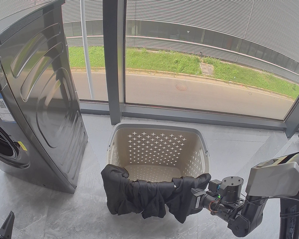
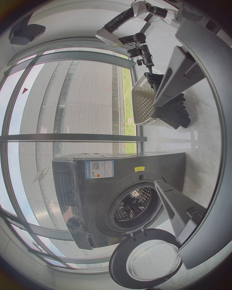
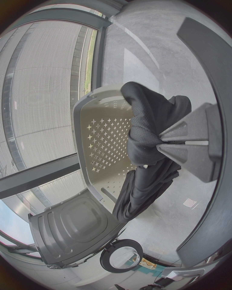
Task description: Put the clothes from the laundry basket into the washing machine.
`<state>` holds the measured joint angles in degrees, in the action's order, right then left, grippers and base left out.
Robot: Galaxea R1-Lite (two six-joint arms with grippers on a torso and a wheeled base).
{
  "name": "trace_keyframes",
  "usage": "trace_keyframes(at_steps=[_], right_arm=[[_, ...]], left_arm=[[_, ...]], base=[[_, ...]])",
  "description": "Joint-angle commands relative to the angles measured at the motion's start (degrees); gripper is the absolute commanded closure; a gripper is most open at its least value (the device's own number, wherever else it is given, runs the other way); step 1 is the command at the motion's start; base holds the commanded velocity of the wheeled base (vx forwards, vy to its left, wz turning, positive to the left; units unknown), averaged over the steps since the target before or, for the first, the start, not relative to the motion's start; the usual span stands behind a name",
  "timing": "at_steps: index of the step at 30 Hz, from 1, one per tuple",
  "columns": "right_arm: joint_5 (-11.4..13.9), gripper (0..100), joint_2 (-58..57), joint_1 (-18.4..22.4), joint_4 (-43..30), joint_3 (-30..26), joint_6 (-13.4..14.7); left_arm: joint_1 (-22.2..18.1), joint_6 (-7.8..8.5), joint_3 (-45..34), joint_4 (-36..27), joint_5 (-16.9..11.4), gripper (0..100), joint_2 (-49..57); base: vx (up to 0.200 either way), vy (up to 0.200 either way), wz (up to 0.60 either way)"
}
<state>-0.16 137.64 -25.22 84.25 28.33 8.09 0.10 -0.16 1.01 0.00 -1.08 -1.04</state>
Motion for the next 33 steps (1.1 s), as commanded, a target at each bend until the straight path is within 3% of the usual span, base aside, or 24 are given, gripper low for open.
trace_keyframes(at_steps=[1, 12, 20, 28, 29, 33], right_arm=[[0.2, 100, -1.2, -1.4, 1.1, -1.2, 0.1], [0.2, 100, -5.2, -6.8, 4.4, -6.4, 2.8], [0.1, 100, -8.1, -6.8, 4.3, -7.9, 2.9], [-1.3, 100, -1.9, -4.7, 4.3, -8.3, 2.8], [-1.3, 0, -1.9, -4.7, 4.3, -8.3, 2.8], [-1.4, 0, -0.5, -4.4, 4.3, -7.3, 2.9]], left_arm=[[0.0, -0.02, -1.0, 0.0, 0.0, 0, 1.0], [0.0, -0.02, -1.0, 0.0, 0.0, 0, 1.0], [0.0, -0.02, -1.0, 0.0, 0.0, 0, 1.0], [0.0, -0.02, -1.0, 0.0, -0.1, 0, 1.0], [0.0, -0.02, -1.0, 0.0, -0.1, 0, 1.0], [0.0, -0.02, -1.0, 0.0, 0.0, 0, 1.0]], base=[[0.000, 0.000, 0.00], [0.000, 0.000, 0.00], [0.000, 0.000, 0.00], [0.000, 0.000, 0.00], [0.000, 0.000, 0.00], [0.000, 0.000, 0.00]])
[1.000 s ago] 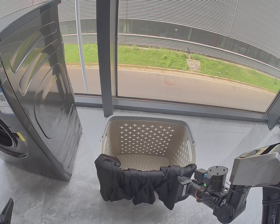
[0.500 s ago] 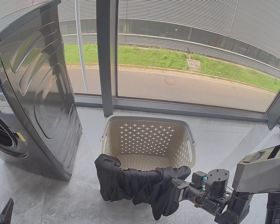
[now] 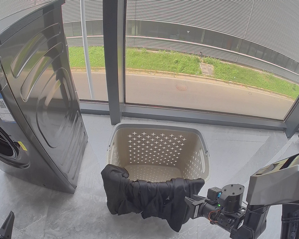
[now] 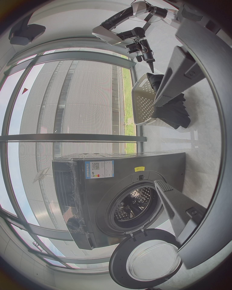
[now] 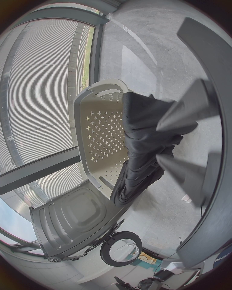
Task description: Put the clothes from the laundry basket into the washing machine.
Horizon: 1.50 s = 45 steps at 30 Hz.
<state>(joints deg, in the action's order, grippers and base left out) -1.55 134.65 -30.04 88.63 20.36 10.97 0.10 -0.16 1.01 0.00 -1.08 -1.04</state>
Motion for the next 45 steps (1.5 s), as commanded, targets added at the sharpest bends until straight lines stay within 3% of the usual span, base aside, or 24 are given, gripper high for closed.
trace_keyframes(at_steps=[1, 12, 20, 21, 39, 45], right_arm=[[-0.1, 0, 2.6, 0.7, -0.2, 0.8, 0.0], [-0.1, 0, 4.9, 5.2, -2.6, 6.7, -0.5], [-0.1, 0, 5.4, 5.6, -2.5, 8.6, -0.7], [-0.1, 100, 5.4, 5.4, -2.5, 8.8, -0.7], [0.1, 100, 4.3, 3.1, -1.4, 7.9, -0.3], [0.3, 100, 0.4, 1.1, 0.1, 4.2, 0.0]], left_arm=[[0.0, -0.02, -1.0, 0.0, 0.0, 0, 1.0], [0.0, 0.07, -1.0, 0.0, 0.0, 0, 1.0], [0.0, -0.02, -1.0, 0.0, 0.0, 0, 1.0], [0.0, -0.02, -1.0, 0.0, 0.0, 0, 1.0], [0.0, -0.02, -1.0, 0.0, 0.0, 0, 1.0], [0.0, -0.02, -1.0, 0.0, 0.0, 0, 1.0]], base=[[0.000, 0.000, 0.00], [0.000, 0.000, 0.00], [0.000, 0.000, 0.00], [0.000, 0.000, 0.00], [0.000, 0.000, 0.00], [0.000, 0.000, 0.00]])
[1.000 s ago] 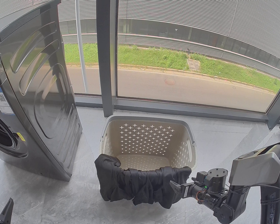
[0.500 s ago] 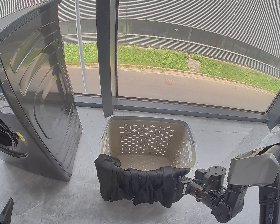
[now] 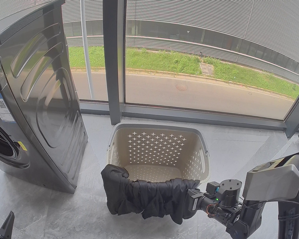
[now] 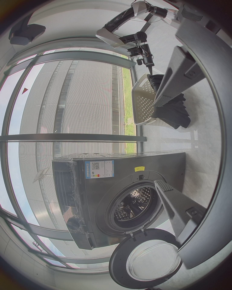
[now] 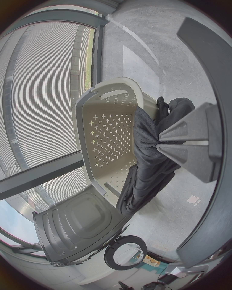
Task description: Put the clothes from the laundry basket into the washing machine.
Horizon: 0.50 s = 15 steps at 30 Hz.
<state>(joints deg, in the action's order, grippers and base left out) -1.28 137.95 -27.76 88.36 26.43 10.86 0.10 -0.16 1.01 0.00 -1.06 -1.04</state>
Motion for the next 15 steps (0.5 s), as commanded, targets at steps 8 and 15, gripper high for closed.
trace_keyframes(at_steps=[8, 15], right_arm=[[-0.2, 100, -8.1, -3.6, 0.3, -3.8, 0.8], [-0.5, 100, -8.7, -4.8, 0.3, -4.5, 0.9]], left_arm=[[0.0, -0.02, -1.0, 0.0, -0.1, 0, 1.0], [0.0, -0.02, -1.0, 0.0, 0.0, 0, 1.0]], base=[[0.000, 0.000, 0.00], [0.000, 0.000, 0.00]])
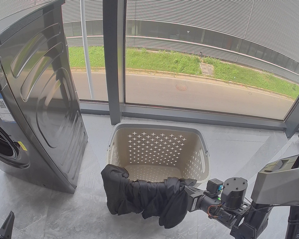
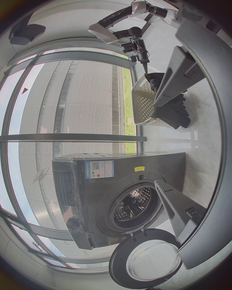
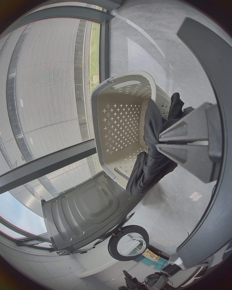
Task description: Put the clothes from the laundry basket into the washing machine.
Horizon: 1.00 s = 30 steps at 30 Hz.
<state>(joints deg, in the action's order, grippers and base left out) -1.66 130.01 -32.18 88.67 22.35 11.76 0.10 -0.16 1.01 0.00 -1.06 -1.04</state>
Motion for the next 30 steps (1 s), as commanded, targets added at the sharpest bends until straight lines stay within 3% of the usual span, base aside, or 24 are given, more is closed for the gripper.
trace_keyframes(at_steps=[1, 8, 9, 18, 30], right_arm=[[-0.2, 100, -0.5, -0.1, 0.0, -0.5, 0.0], [-1.2, 100, 6.2, 2.7, 0.1, -0.8, -0.1], [-1.2, 0, 6.5, 2.7, 0.1, -0.6, -0.1], [-1.3, 0, 8.3, 3.5, -0.5, 0.2, -0.3], [-1.1, 0, 14.0, 6.1, -3.5, 12.4, -0.5]], left_arm=[[0.0, -0.02, -1.0, 0.0, 0.0, 0, 1.0], [0.0, -0.02, -1.0, 0.0, 0.0, 0, 1.0], [0.0, -0.02, -1.0, 0.0, 0.0, 0, 1.0], [0.0, -0.02, -1.0, 0.0, 0.0, 0, 1.0], [0.0, -0.02, -1.0, 0.0, -0.1, 0, 1.0]], base=[[0.000, 0.000, 0.00], [0.000, 0.000, 0.00], [0.000, 0.000, 0.00], [0.000, 0.000, 0.00], [0.000, 0.000, 0.00]])
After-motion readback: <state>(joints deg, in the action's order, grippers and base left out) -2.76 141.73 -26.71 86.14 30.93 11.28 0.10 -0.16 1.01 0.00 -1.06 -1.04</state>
